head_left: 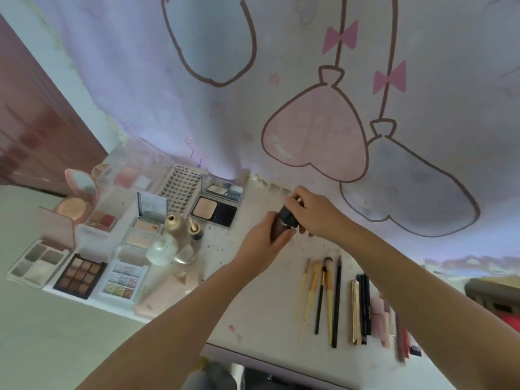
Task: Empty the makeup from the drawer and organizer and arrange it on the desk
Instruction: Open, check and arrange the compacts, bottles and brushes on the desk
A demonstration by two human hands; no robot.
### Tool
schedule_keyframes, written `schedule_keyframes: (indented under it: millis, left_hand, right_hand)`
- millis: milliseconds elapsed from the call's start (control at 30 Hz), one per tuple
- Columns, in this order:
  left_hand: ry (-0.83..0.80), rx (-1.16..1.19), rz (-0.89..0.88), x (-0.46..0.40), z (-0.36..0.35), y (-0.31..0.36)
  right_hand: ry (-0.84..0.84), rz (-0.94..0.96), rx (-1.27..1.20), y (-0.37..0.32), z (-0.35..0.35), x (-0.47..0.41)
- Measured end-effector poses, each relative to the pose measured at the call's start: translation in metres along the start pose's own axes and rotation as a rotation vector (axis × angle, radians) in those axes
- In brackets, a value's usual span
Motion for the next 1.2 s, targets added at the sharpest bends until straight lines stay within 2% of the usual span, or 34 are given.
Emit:
schedule_keyframes:
  millis: [167, 333, 467, 533, 633, 700, 800, 867, 933, 1033, 1133, 1200]
  left_hand:
    - [0.051, -0.009, 0.06, 0.029, 0.035, 0.002]
    - [0.042, -0.04, 0.075, 0.043, 0.053, 0.01]
    - [-0.025, -0.062, 0.136, 0.073, 0.071, -0.022]
    - [0.011, 0.022, 0.176, 0.086, 0.078, -0.035]
    - [0.069, 0.071, 0.161, 0.08, 0.076, -0.029]
    - [0.069, 0.115, 0.203, 0.067, 0.074, -0.024]
    - [0.078, 0.163, 0.266, 0.052, 0.077, -0.033]
    - [0.093, 0.124, 0.251, 0.044, 0.079, -0.037]
    - [0.128, 0.092, 0.217, 0.034, 0.077, -0.04]
    - [0.227, 0.076, 0.166, 0.016, 0.07, -0.043]
    - [0.371, 0.1, 0.134, -0.002, 0.064, -0.042]
    - [0.41, 0.05, 0.12, -0.009, 0.062, -0.042]
  right_hand:
    - [0.055, 0.08, 0.151, -0.039, -0.015, 0.003]
    - [0.033, 0.084, 0.056, -0.057, -0.022, 0.008]
    - [0.249, 0.008, -0.09, -0.034, 0.02, 0.012]
    - [0.215, 0.007, -0.159, -0.024, 0.029, 0.016]
    - [-0.047, -0.018, -0.398, -0.022, -0.013, 0.016]
    - [-0.171, -0.056, -0.652, -0.02, -0.041, 0.018]
    - [-0.225, -0.13, -1.047, -0.004, -0.063, 0.02]
    - [-0.212, -0.177, -1.155, 0.008, -0.071, 0.015]
    - [-0.153, -0.179, -0.986, 0.016, -0.073, 0.006]
    - [0.002, -0.104, -0.509, 0.021, -0.068, -0.014]
    - [0.076, -0.107, -0.352, 0.029, -0.075, -0.042]
    - [0.088, -0.084, -0.243, 0.031, -0.081, -0.059]
Point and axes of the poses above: each hand's wrist, its own x-axis away from the middle knuckle, its own z-axis out of the back of the hand, y = z × x, the point moved 5 cm from there along -x, towards the middle knuckle, and after that the axes turned 12 degrees about x, right-handed, at the moved point
